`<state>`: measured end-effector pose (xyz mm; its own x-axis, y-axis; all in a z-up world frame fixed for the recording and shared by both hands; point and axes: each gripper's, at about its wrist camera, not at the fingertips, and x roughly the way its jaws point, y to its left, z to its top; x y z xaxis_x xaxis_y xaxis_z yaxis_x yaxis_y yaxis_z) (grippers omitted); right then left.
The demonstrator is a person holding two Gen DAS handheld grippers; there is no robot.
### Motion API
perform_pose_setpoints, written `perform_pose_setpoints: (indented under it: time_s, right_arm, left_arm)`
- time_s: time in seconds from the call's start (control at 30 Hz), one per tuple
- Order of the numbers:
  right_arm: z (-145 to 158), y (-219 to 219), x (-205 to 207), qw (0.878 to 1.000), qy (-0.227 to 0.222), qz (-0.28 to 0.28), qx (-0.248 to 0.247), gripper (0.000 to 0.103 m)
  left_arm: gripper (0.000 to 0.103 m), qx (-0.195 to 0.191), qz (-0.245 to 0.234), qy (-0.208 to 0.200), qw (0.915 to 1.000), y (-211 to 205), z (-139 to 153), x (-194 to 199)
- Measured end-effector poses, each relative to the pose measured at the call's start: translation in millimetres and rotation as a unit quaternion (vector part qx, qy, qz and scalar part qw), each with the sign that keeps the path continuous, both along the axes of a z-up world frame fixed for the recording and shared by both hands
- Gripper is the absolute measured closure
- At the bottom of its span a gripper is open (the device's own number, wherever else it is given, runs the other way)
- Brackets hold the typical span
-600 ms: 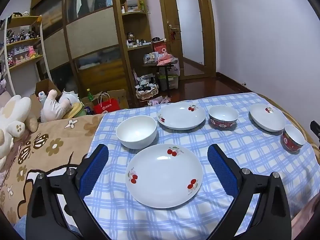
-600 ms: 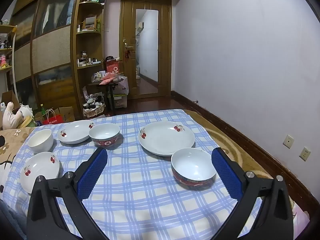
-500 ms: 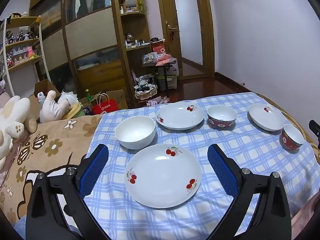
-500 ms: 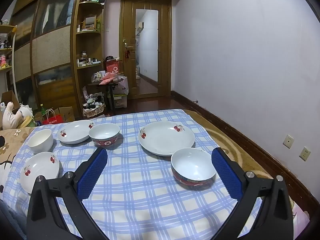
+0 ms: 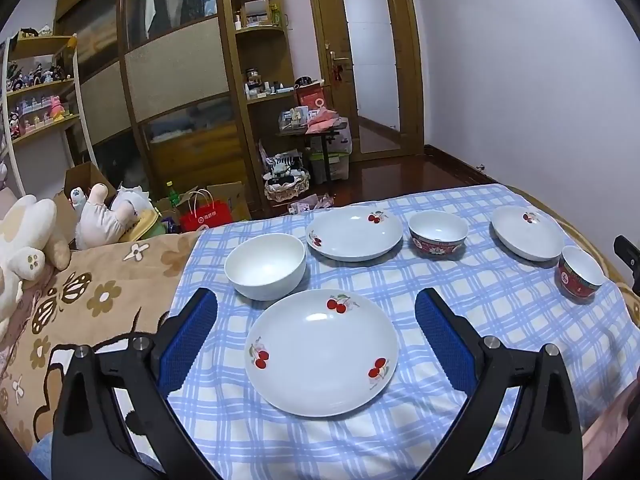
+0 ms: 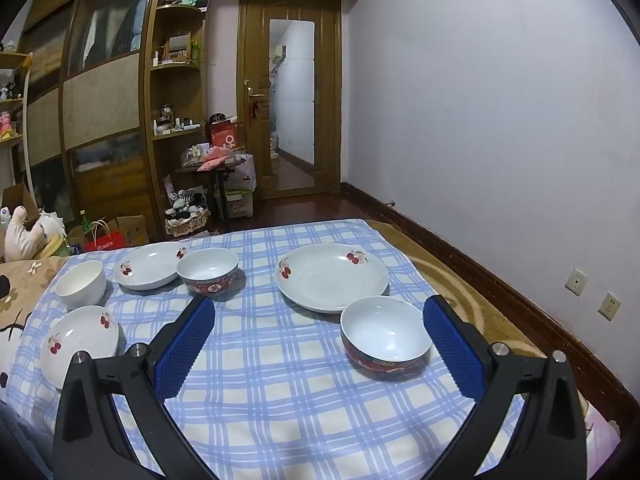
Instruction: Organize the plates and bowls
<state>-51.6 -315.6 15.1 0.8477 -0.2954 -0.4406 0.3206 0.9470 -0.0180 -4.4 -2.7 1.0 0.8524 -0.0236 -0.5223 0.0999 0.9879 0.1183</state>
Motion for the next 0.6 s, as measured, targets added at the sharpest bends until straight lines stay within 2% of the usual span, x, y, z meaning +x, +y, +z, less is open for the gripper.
perform_pose_setpoints:
  time_s: [0.6]
  right_arm:
    - [0.6, -0.1, -0.5, 1.000, 0.000, 0.000, 0.000, 0.000]
  left_arm:
    - [0.005, 0.002, 0.008, 0.003, 1.0000, 6.5, -2.5, 1.4]
